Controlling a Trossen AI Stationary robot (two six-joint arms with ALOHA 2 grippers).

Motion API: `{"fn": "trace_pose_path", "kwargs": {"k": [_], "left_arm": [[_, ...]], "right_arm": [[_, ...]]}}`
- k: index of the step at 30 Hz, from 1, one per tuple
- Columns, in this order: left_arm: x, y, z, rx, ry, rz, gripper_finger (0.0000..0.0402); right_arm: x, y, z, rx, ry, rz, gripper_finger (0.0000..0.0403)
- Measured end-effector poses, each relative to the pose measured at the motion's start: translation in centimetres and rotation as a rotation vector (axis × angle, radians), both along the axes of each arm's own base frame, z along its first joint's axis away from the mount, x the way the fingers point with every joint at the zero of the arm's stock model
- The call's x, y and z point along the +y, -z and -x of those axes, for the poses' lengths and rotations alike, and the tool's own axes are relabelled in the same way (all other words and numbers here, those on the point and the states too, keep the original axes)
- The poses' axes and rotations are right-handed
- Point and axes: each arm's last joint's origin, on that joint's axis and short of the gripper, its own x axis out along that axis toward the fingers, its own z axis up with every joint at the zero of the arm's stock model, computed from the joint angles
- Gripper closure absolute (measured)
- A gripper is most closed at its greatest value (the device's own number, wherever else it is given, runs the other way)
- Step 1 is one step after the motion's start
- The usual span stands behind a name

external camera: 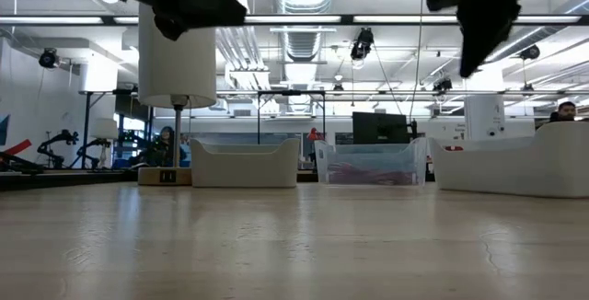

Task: Pick & Place USB Port
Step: Return to Home Position

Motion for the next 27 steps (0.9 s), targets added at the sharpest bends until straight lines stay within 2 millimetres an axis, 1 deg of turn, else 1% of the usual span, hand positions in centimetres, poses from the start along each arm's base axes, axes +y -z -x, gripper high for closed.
{"fn": "trace_pose_path", "kwargs": {"k": [3,6,8,11,13,15,17,20,22,27], "left_arm": [[0.3,-1.5,1.3,-0.002,0.002,-0.004,0.0303],[0.8,-2.3,3.0,0.018,0.004,-0.012,0.0316],[1.1,-2.6,4.1,0.038,0.008,-0.033,0.0324],[1.4,-2.6,5.4,0.073,0.030,-0.075,0.0333],[1.4,-2.5,6.0,0.046,0.047,-0.081,0.0336],[1.5,-2.5,6.4,-0.018,0.068,-0.074,0.0338],[1.6,-2.1,6.8,-0.057,0.084,-0.091,0.0337],[1.8,-1.4,7.6,-0.070,0.090,-0.111,0.0336],[1.9,-1.2,8.1,-0.092,0.088,-0.106,0.0336],[2.3,-0.9,9.3,-0.151,0.084,-0.091,0.0341]], "right_arm": [[0.3,-1.5,0.1,-0.082,-0.132,0.083,0.0280],[0.6,-2.7,0.1,-0.225,-0.277,0.131,0.0279],[0.7,-3.1,0.3,-0.343,-0.370,0.141,0.0278],[0.9,-3.1,0.7,-0.513,-0.509,0.130,0.0280],[1.0,-2.9,1.4,-0.606,-0.573,0.140,0.0283],[0.9,-2.4,2.3,-0.664,-0.591,0.158,0.0286],[0.7,-1.7,3.4,-0.702,-0.585,0.176,0.0290],[0.5,-0.6,5.1,-0.768,-0.570,0.182,0.0294],[0.3,0.2,6.1,-0.825,-0.556,0.182,0.0297],[0.1,2.0,7.9,-0.970,-0.537,0.203,0.0303]]}}
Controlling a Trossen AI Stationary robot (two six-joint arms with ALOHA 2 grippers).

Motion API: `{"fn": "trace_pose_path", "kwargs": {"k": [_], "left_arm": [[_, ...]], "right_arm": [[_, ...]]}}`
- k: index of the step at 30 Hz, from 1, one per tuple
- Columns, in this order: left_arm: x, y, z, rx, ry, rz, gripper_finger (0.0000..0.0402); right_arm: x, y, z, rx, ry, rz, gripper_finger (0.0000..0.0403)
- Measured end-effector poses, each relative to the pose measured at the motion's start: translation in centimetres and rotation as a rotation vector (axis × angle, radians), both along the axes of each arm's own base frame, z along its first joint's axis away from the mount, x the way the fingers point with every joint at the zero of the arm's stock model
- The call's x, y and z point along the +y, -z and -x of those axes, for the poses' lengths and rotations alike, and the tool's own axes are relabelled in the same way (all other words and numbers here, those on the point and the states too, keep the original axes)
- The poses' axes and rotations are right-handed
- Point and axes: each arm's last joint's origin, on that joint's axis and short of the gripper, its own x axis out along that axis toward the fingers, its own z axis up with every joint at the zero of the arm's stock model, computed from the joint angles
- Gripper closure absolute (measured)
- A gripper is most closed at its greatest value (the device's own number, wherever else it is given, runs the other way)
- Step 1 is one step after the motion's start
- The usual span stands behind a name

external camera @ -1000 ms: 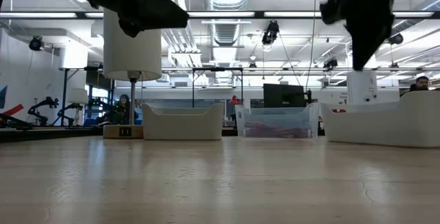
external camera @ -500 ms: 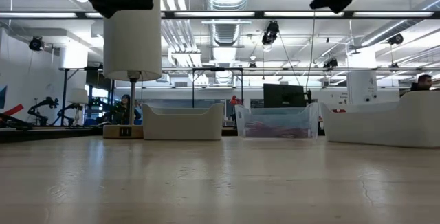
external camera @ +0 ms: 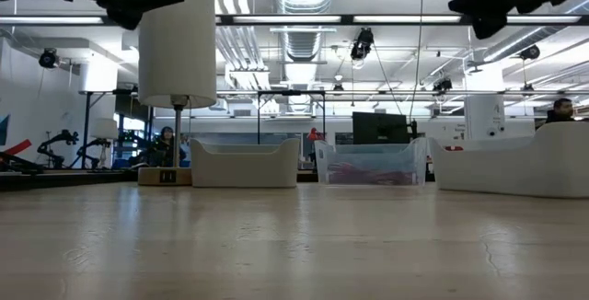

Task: Pick & Place USB Port
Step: Return to Home Position

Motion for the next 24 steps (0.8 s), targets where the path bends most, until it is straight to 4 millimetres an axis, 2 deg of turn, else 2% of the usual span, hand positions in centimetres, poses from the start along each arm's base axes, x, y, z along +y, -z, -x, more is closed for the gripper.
{"fn": "trace_pose_path", "kwargs": {"k": [4,10,15,24], "left_arm": [[0.2,0.5,0.8,-0.041,0.000,0.011,0.0342],[0.4,2.4,1.5,-0.140,0.003,0.015,0.0342],[0.6,4.4,2.1,-0.143,0.011,0.016,0.0342],[0.8,6.3,3.2,-0.217,0.020,0.014,0.0342]], "right_arm": [[-0.1,1.5,0.9,-0.075,0.001,-0.009,0.0302],[-0.2,3.5,1.7,-0.143,0.001,-0.021,0.0303],[-0.3,5.2,2.1,-0.170,0.001,-0.029,0.0310],[-0.3,6.6,2.6,-0.218,0.001,-0.035,0.0310]]}}
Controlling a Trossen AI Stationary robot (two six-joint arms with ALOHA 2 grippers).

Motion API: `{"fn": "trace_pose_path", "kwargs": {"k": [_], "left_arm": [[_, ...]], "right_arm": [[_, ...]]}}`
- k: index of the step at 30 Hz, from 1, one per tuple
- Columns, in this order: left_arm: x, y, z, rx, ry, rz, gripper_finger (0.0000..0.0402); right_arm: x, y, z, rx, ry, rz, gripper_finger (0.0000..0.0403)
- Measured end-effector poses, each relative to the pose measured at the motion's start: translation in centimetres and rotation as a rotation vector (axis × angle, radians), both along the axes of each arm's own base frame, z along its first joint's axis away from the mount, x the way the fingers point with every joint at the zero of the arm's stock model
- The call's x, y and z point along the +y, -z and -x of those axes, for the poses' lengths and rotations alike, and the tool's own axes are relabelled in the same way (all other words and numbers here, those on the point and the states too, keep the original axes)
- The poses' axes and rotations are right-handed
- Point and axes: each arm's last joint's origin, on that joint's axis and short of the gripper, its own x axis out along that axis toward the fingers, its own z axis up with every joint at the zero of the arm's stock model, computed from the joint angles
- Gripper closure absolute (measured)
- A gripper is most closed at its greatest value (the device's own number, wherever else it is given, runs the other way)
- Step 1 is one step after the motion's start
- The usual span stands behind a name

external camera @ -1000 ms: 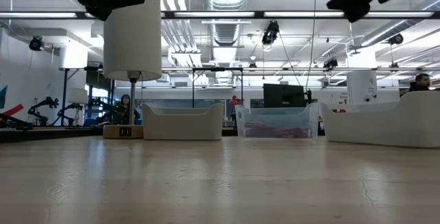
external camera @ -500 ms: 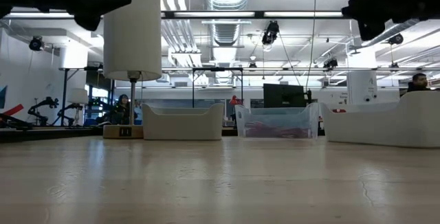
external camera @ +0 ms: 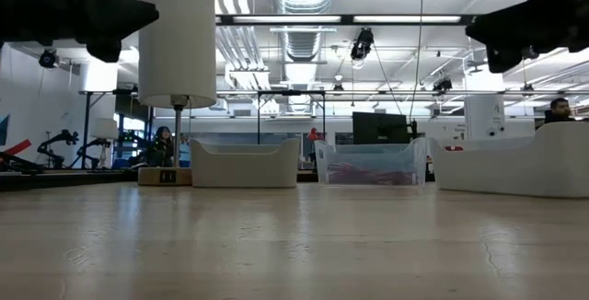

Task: Pick & Place USB Port
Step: Return to Home Position

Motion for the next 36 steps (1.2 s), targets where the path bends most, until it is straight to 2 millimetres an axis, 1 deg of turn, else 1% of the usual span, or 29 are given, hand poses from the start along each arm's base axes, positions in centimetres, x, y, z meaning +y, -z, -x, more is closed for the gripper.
{"fn": "trace_pose_path", "kwargs": {"k": [3,13,17,20,30,36], "left_arm": [[0.1,0.6,0.3,-0.018,0.000,0.005,0.0342],[0.2,0.8,0.8,-0.050,0.005,-0.005,0.0342],[0.2,0.9,0.8,-0.041,0.007,-0.008,0.0342],[0.2,1.0,0.8,-0.030,0.009,-0.011,0.0342],[0.1,1.1,0.7,-0.011,0.014,-0.042,0.0342],[0.1,1.4,0.7,0.014,0.013,-0.054,0.0342]], "right_arm": [[0.0,0.1,0.2,-0.015,-0.002,-0.001,0.0310],[0.1,0.4,0.7,-0.051,-0.079,-0.006,0.0324],[0.2,1.2,0.5,-0.038,-0.079,-0.004,0.0330],[0.2,2.4,0.3,-0.004,-0.079,-0.007,0.0333],[0.2,2.4,0.3,-0.011,-0.085,0.006,0.0333],[0.2,2.4,0.3,-0.011,-0.084,0.006,0.0339]]}}
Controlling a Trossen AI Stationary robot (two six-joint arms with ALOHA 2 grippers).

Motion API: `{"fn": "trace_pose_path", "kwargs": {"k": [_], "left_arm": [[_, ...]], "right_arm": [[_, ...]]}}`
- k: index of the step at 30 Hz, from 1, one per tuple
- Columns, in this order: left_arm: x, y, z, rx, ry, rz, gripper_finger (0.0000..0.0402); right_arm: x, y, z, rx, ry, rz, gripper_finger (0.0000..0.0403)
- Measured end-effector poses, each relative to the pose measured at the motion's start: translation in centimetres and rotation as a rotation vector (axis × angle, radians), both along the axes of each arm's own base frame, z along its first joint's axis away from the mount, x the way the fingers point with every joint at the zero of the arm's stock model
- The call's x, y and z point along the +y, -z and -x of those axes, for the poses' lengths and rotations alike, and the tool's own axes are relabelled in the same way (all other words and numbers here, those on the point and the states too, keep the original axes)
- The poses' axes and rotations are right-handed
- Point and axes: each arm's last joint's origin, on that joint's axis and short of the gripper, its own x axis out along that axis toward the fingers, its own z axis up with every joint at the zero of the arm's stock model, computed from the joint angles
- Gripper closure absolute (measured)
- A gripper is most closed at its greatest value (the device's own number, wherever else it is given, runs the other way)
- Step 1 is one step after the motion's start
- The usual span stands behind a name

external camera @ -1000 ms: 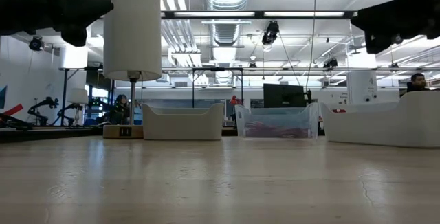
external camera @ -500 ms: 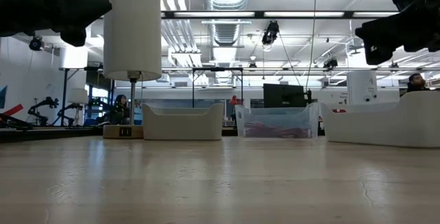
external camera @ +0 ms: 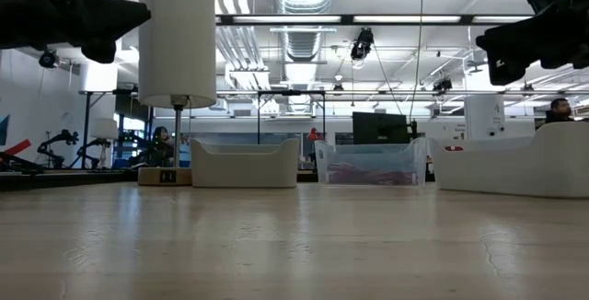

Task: Pick & Place USB Port
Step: Return to Home Position

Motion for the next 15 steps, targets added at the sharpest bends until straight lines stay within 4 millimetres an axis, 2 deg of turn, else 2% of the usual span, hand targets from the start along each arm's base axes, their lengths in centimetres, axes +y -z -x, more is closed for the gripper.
{"fn": "trace_pose_path", "kwargs": {"k": [15], "left_arm": [[-0.02,0.61,-0.11,0.048,0.009,0.054,0.0342]], "right_arm": [[0.00,0.01,0.00,0.001,0.000,-0.007,0.0319]]}}
